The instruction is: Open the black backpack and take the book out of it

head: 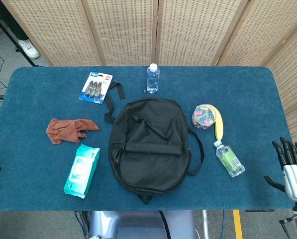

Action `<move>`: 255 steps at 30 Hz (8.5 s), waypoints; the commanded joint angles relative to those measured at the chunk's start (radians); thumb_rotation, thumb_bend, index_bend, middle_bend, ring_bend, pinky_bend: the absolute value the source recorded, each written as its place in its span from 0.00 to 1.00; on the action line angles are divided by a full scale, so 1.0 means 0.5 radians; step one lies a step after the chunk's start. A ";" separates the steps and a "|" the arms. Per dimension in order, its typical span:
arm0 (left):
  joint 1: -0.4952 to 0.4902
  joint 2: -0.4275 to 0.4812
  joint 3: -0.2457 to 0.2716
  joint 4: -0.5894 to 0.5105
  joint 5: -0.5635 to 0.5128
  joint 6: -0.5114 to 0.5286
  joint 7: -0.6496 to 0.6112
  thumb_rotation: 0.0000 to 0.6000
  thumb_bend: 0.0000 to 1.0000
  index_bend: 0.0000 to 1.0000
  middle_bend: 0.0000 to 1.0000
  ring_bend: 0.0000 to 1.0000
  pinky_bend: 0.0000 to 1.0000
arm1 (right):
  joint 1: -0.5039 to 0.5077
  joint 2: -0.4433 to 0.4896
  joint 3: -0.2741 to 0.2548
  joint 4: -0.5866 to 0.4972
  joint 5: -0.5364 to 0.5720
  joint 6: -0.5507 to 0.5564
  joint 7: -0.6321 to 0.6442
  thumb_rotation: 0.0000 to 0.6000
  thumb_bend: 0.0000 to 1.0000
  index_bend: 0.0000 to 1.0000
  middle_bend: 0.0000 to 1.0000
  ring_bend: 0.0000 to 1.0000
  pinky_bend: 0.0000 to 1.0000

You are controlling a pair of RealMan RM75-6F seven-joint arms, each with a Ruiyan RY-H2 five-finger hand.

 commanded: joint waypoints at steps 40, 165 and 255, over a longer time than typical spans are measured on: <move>-0.028 0.009 -0.044 0.062 -0.113 -0.091 -0.125 1.00 0.21 0.00 0.00 0.00 0.00 | 0.810 -0.423 0.025 -0.773 -0.398 -1.231 -0.322 1.00 0.09 0.31 0.23 0.10 0.09; -1.531 -1.854 -0.138 0.764 0.056 -1.443 0.429 1.00 0.32 0.00 0.00 0.00 0.00 | 1.388 -0.155 0.825 -1.039 1.248 -1.246 -0.241 1.00 0.59 0.61 0.58 0.37 0.26; -1.237 -0.364 0.029 0.541 -0.520 -1.050 -0.592 1.00 0.01 0.16 0.00 0.00 0.11 | 1.031 -0.173 0.250 -0.672 0.504 -1.302 0.215 1.00 0.01 0.49 0.39 0.26 0.26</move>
